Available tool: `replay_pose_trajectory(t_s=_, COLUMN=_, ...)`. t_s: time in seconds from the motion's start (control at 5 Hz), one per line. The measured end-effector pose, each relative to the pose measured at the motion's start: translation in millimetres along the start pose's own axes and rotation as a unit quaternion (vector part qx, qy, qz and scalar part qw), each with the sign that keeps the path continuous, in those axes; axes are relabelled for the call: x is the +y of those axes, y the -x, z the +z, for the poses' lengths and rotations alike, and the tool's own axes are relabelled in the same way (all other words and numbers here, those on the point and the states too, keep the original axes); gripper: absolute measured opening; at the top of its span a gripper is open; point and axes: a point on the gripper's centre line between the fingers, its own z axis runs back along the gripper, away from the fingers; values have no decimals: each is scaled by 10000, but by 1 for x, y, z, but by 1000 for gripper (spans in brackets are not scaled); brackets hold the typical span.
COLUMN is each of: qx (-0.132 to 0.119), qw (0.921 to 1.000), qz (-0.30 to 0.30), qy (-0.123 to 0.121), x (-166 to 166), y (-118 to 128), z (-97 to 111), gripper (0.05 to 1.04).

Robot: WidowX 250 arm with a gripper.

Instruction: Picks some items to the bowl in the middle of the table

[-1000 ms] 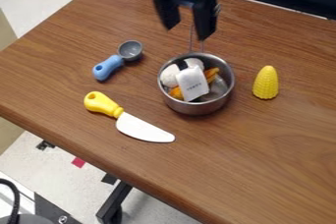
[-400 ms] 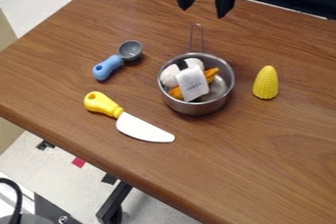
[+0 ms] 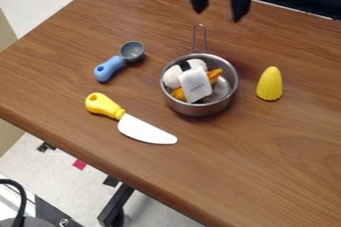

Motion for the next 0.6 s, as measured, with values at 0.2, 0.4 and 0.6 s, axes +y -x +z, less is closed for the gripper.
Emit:
replay_pose_trajectory(t_s=0.2, qx=-118, qw=9992, qz=390, qy=-38, x=32, y=-7, z=2, gripper=1001)
replay_pose_trajectory(t_s=0.4, qx=-172, qw=9976, qz=663, qy=-104, x=60, y=-12, z=8, gripper=1001)
replay_pose_trajectory(t_s=0.6, qx=-207, qw=9976, qz=644, qy=-122, x=74, y=-11, z=12, gripper=1001)
